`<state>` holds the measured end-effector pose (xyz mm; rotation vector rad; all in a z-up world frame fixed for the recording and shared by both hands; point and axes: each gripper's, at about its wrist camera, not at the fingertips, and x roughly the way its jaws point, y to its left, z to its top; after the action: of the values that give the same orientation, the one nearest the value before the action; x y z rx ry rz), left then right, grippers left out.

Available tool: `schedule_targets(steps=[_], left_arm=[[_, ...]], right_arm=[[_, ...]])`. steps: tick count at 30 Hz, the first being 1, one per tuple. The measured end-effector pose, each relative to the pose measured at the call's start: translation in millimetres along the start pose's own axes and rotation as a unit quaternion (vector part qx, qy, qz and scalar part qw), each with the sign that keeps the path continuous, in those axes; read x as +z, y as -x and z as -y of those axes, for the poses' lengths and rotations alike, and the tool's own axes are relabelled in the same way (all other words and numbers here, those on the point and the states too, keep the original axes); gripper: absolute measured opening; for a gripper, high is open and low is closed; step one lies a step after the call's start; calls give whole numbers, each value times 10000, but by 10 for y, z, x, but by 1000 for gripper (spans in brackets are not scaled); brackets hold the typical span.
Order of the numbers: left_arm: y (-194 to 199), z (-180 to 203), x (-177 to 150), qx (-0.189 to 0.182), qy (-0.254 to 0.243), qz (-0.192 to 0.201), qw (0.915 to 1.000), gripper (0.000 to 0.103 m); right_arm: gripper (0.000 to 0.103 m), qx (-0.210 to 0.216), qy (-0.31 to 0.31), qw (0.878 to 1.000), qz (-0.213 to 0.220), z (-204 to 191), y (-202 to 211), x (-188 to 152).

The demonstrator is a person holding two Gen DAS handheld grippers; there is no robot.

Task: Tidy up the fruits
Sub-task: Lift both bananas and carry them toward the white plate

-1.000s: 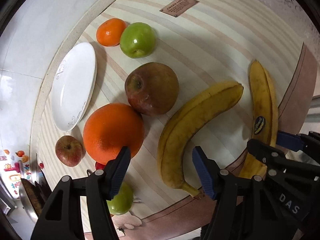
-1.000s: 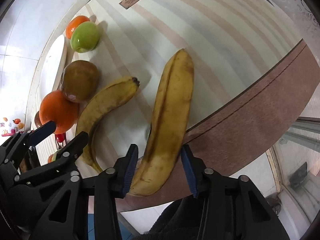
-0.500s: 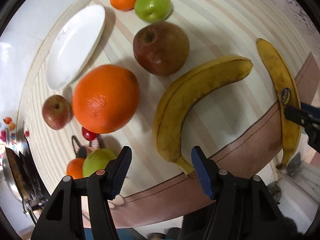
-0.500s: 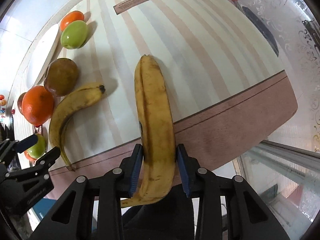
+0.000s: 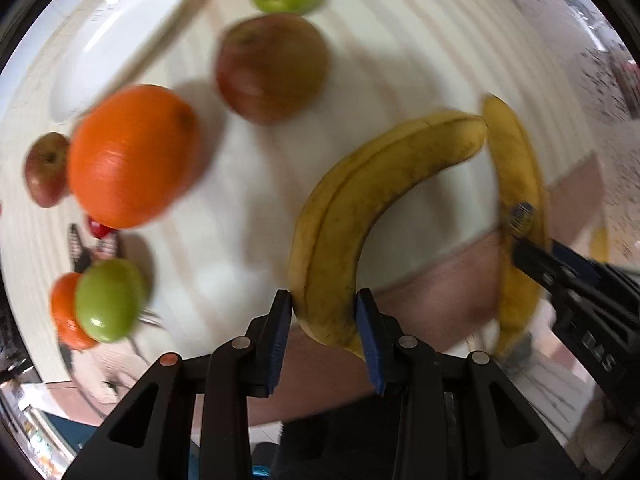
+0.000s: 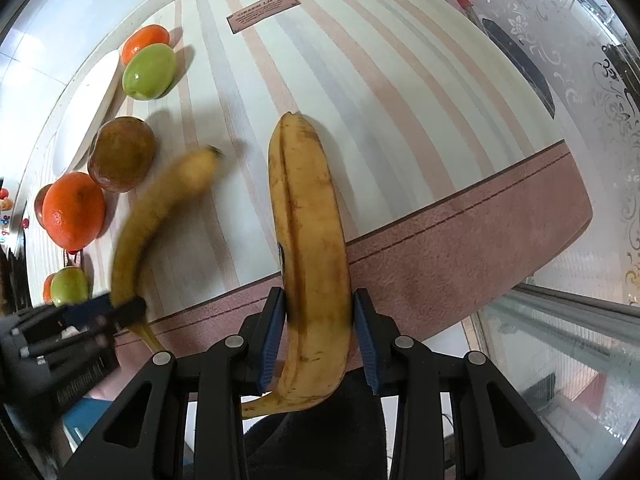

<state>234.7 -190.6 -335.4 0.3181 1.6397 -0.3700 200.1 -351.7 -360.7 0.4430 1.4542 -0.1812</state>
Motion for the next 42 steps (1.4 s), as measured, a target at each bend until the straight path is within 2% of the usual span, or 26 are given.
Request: schedule_targets(steps=[3,6,9,11,12,14,16,19,20,22,24,27,29,31,34,35,37,38,40,42], left_arm=[[16,6,-53,-269,-136,-155,9994,32],[131,-1,-59,-12,-274,15,9996,33],[136,91,29,412,-522,183,9976,36],[114,138,248,527,-688,155,9961,37],[73,195,287,664,-813,85,9944,37],[71,346,431,614,-1041,85,9926,38],[23,447,522,794,-1206,74,9895,39],[-23,516,536,781,-1300,66,9884,36],[-14,614,637,755,-1294,67,9887,29],[29,702,523,633,-1267,73,9899,21],[46,679,483,632,-1186,97,9909,21],[44,696,424,668,-1163,125,9909,25],[47,674,382,745,-1237,138,9894,34],[76,725,352,906,-1354,213,9864,38],[144,721,287,1036,-1430,296,9838,40],[219,758,272,1021,-1453,318,9836,46],[152,765,283,1020,-1467,224,9837,49],[82,736,342,1039,-1456,147,9838,54],[35,722,383,903,-1361,119,9865,52],[24,702,424,684,-1280,61,9894,41]], right_arm=[[38,188,-140,9996,-124,68,-8,39],[39,320,-220,9991,-185,116,-29,73],[39,408,-241,9987,-195,137,-58,79],[38,360,-226,9990,-132,130,-45,60],[38,322,-184,9993,-106,113,-40,51],[38,293,-166,9993,-137,104,-35,29],[38,353,-197,9990,-214,106,-40,-2],[38,370,-165,9989,-252,110,-35,-55],[38,380,-164,9988,-262,115,-33,-68],[38,429,-200,9985,-278,117,-36,-78],[38,465,-231,9982,-283,127,-37,-79],[38,496,-227,9980,-310,132,-39,-75],[38,533,-280,9977,-320,140,-40,-75],[38,560,-330,9973,-328,160,-54,-63],[39,583,-431,9968,-323,196,-35,-80],[39,591,-449,9967,-329,206,-31,-85],[39,618,-484,9963,-338,215,-33,-91],[40,630,-488,9962,-351,213,-42,-92],[40,568,-469,9966,-362,201,-60,-87],[40,489,-406,9974,-335,167,-67,-95]])
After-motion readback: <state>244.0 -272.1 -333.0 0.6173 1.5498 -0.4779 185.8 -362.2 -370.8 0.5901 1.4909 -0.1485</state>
